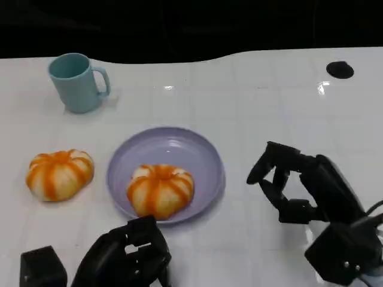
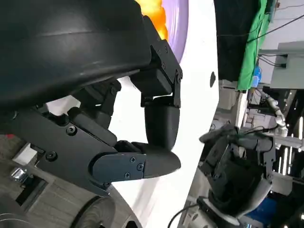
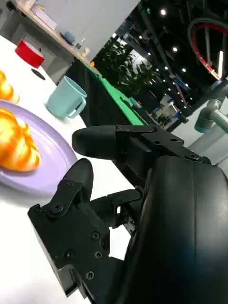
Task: Grasp the bread from the table and place it into the plate.
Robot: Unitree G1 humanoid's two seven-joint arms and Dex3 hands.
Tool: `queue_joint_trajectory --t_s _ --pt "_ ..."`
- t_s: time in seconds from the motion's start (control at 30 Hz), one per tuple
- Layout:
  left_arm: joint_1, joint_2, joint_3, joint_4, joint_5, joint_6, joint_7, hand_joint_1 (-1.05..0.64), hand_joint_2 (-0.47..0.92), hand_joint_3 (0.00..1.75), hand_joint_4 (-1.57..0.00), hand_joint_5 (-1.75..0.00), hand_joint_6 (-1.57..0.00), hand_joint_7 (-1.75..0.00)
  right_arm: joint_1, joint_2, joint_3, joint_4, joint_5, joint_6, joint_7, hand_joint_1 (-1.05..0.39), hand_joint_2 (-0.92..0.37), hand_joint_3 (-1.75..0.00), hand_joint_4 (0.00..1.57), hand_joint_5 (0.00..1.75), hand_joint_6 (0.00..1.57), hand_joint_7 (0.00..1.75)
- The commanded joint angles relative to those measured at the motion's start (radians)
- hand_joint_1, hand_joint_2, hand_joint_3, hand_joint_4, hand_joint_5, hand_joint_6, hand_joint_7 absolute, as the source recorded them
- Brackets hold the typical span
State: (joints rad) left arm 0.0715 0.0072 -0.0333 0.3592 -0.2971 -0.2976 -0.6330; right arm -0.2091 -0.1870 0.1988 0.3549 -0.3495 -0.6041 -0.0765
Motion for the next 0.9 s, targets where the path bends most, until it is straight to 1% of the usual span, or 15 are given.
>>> queue_joint_trajectory --t_s 0.03,0.13,0.3,0.43,0.6,0.67,0.9 --pt "0.0 0.011 0.008 0.005 0.001 -0.007 -0.002 -0.59 0.69 0.63 -0.78 -1.75 -0.74 -1.44 0.066 -0.025 -0.032 -0.062 0.03 0.018 0.021 -0.13 -0.55 -1.05 0.72 1.75 0.62 1.44" --pt "-0.003 0.013 0.011 0.01 -0.003 -0.003 -0.005 -0.6 0.69 0.62 -0.78 -1.75 -0.74 -1.44 0.101 -0.021 -0.041 -0.086 0.025 0.028 0.018 -0.15 -0.56 -1.03 0.72 1.75 0.62 1.42" --pt "-0.003 0.015 0.014 0.011 -0.009 -0.002 -0.008 -0.59 0.69 0.61 -0.78 -1.75 -0.75 -1.44 0.136 -0.014 -0.05 -0.09 -0.003 0.028 -0.011 -0.15 -0.57 -1.01 0.72 1.75 0.62 1.44" --pt "0.002 0.018 0.015 0.003 -0.008 0.001 -0.003 -0.59 0.7 0.61 -0.78 -1.75 -0.75 -1.44 0.169 -0.013 -0.054 -0.092 -0.005 0.034 -0.019 -0.16 -0.58 -1.01 0.73 1.75 0.59 1.48" --pt "0.0 0.023 0.015 0.0 -0.011 0.013 -0.006 -0.57 0.71 0.59 -0.78 -1.75 -0.74 -1.44 0.206 -0.02 -0.059 -0.113 -0.008 0.035 -0.02 -0.17 -0.51 -1.11 0.74 1.75 0.6 1.47" --pt "-0.001 0.024 0.015 0.002 -0.009 0.012 -0.004 -0.57 0.71 0.59 -0.77 -1.75 -0.74 -1.44 0.215 -0.016 -0.059 -0.111 -0.019 0.036 -0.031 -0.19 -0.49 -1.15 0.75 1.75 0.62 1.45" --pt "0.005 0.024 0.013 0.001 -0.007 0.001 -0.008 -0.56 0.7 0.59 -0.77 -1.75 -0.75 -1.44 0.23 -0.015 -0.053 -0.094 -0.062 0.034 -0.065 -0.22 -0.47 -1.16 0.78 1.75 0.63 1.44"
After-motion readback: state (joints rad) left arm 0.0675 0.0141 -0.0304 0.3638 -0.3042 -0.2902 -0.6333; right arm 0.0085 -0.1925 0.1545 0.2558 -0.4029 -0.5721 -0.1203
